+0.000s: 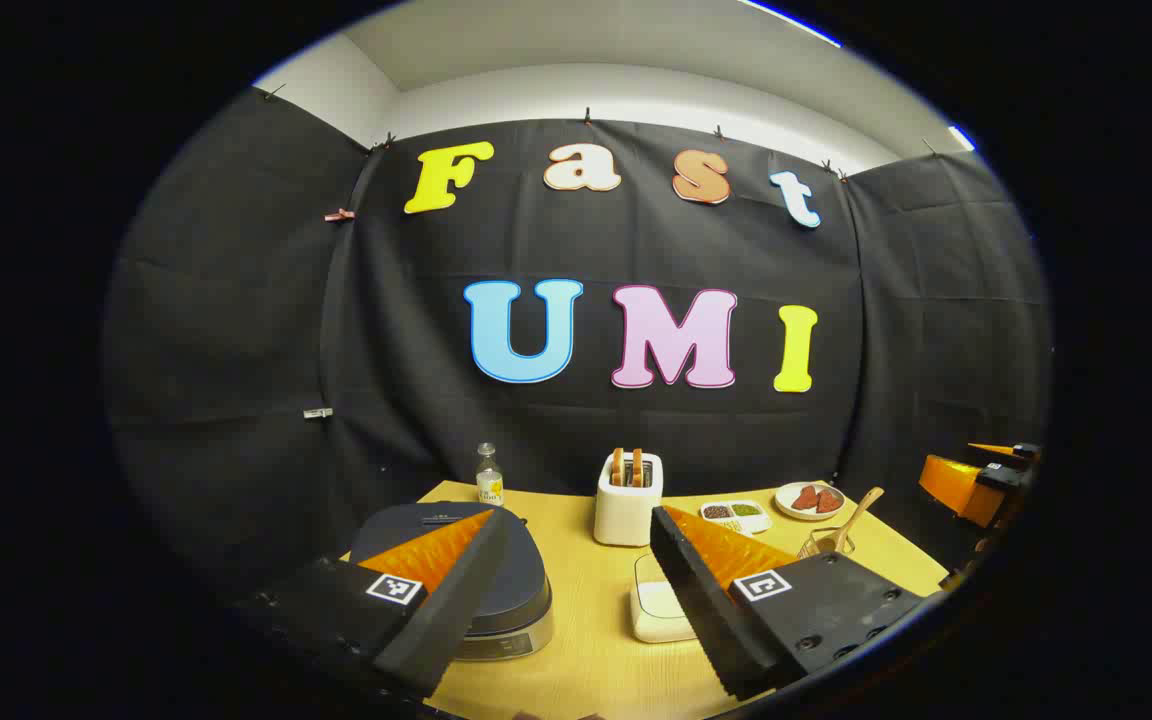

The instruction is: Close the left gripper, press the button to open the rice cooker; take a wooden spoon from the chopstick holder with the right hand, scoop a spoonful of rice and pour it into the rice cooker, then put the wooden spoon back into the chopstick holder.

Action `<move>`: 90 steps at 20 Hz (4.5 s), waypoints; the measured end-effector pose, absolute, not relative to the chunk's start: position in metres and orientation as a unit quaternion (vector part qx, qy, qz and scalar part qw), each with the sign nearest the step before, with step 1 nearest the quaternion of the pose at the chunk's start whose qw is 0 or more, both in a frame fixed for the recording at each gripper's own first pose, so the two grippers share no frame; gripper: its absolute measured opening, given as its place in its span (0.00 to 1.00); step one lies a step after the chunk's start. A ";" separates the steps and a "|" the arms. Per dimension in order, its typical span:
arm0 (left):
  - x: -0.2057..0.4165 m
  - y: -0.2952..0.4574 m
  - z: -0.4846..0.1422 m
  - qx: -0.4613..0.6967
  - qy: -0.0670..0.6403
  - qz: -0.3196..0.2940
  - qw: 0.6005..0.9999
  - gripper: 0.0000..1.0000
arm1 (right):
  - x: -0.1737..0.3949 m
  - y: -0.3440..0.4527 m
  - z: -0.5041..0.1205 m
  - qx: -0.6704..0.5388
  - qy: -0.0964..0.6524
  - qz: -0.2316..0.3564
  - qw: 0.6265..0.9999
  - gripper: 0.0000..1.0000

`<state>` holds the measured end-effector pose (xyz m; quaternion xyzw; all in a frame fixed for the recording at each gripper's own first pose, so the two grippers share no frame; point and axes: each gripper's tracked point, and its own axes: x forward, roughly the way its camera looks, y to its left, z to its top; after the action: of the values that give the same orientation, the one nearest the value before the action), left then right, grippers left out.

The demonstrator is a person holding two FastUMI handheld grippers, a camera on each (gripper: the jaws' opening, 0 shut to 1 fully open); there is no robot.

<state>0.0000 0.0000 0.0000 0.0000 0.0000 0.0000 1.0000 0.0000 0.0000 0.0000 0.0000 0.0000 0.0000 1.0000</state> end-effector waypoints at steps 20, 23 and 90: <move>0.002 0.006 0.000 0.005 0.004 -0.012 1.000 0.97 | -0.010 -0.005 -0.003 -0.005 -0.001 -0.005 1.000 0.98; 0.004 0.015 -0.001 0.005 0.005 -0.005 1.000 0.97 | -0.009 -0.003 -0.004 -0.006 0.003 -0.002 1.000 0.98; -0.005 0.068 -0.030 -0.077 0.078 0.174 0.979 0.95 | 0.150 -0.101 -0.079 0.003 0.127 0.009 0.992 0.99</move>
<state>-0.0049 0.0678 -0.0303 -0.0766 0.0776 0.1740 0.9787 0.1502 -0.1009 -0.0794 0.0035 0.1271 0.0093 0.9918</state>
